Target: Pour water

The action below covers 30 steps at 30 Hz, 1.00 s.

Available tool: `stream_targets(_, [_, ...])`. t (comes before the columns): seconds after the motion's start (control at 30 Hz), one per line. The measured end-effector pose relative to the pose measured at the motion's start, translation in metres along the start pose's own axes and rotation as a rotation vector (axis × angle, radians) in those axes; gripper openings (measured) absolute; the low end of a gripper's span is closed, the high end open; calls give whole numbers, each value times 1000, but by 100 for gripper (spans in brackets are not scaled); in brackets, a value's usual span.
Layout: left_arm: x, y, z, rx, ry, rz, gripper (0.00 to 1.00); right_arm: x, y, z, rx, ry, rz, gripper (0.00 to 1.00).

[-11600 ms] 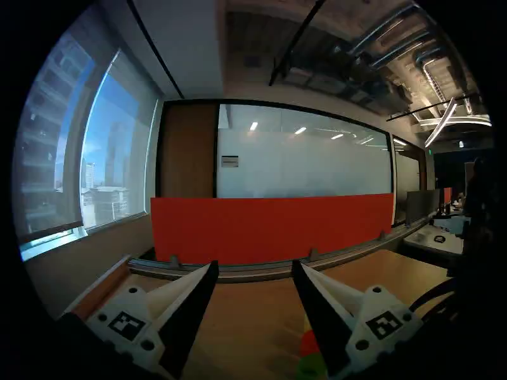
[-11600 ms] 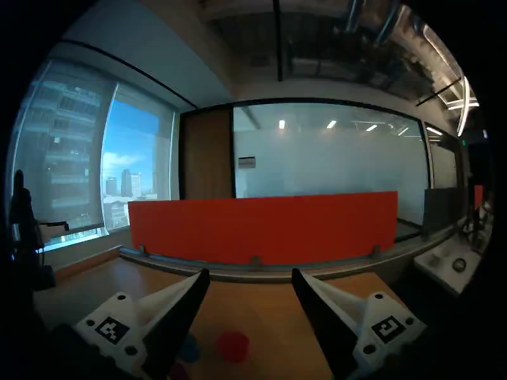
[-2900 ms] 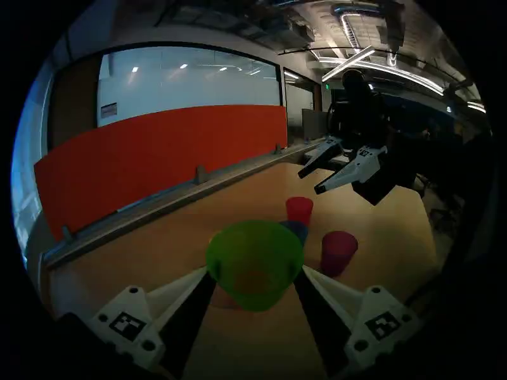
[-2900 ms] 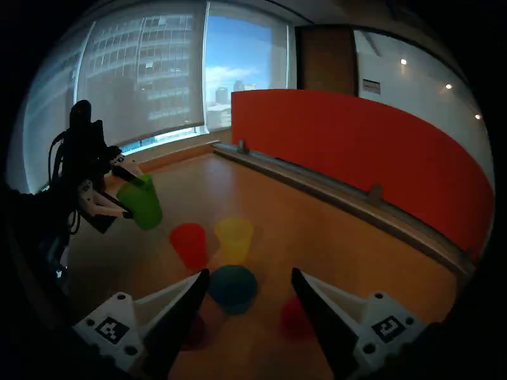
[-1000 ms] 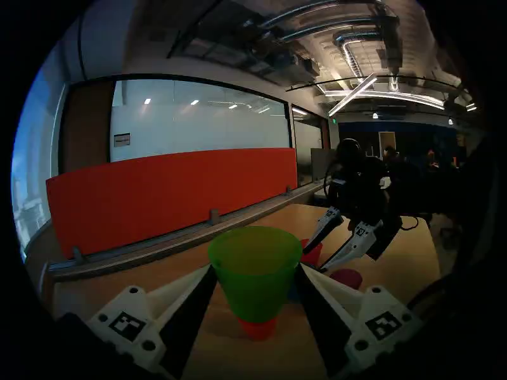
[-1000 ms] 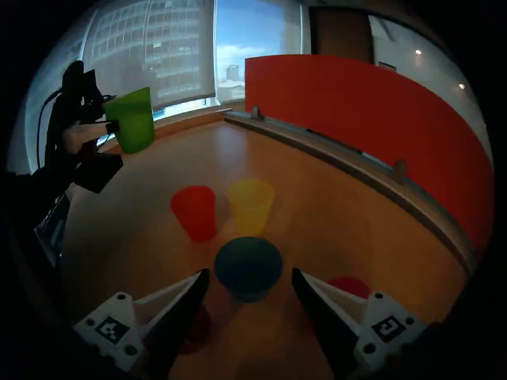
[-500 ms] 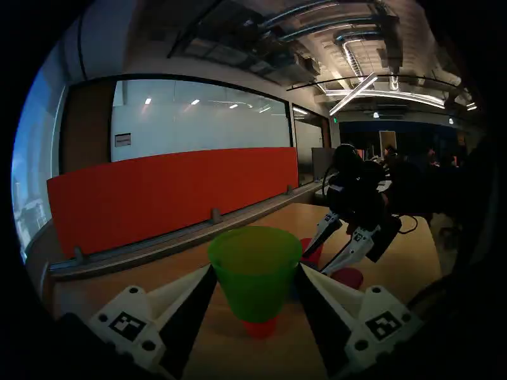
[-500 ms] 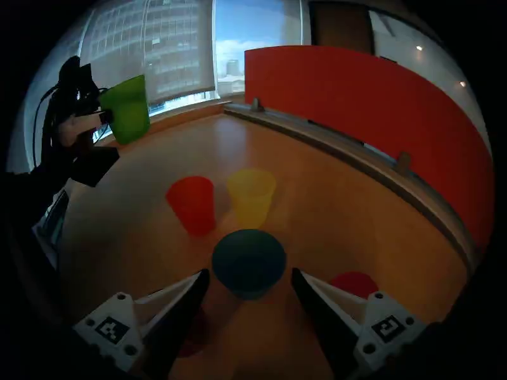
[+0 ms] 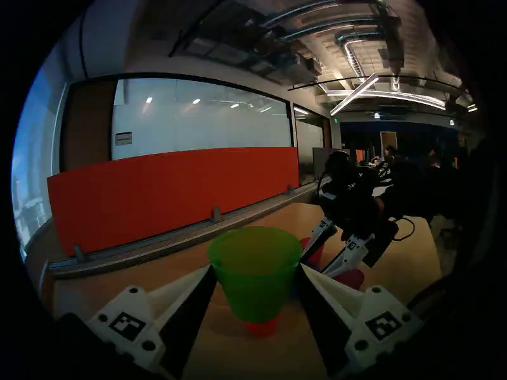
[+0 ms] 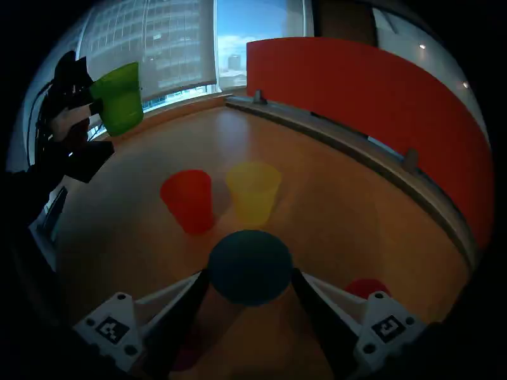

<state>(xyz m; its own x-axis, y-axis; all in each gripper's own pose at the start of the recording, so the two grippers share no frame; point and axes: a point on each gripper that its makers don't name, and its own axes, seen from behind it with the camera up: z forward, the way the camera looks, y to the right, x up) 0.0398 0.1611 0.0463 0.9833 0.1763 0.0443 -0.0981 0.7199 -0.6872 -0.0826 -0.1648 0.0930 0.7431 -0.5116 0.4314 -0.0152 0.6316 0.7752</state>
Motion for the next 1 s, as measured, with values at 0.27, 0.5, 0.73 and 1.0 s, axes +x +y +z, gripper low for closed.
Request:
stream_targets(0.27, [-1, -1, -1, 0, -2, 0, 84, -1, -1, 11, 6, -15, 4, 100])
stream_targets(0.5, [-3, -2, -1, 0, -6, -3, 84, -3, 1, 13, -2, -13, -10, 91])
stream_targets(0.73, [-4, -1, 1, 1, -10, -1, 83, 1, 3, 11, -7, 15, -14, 90])
stream_targets(1.0, [-2, -2, 1, 6, -11, -3, 84, 19, 5, -4, -11, 84, -3, 89])
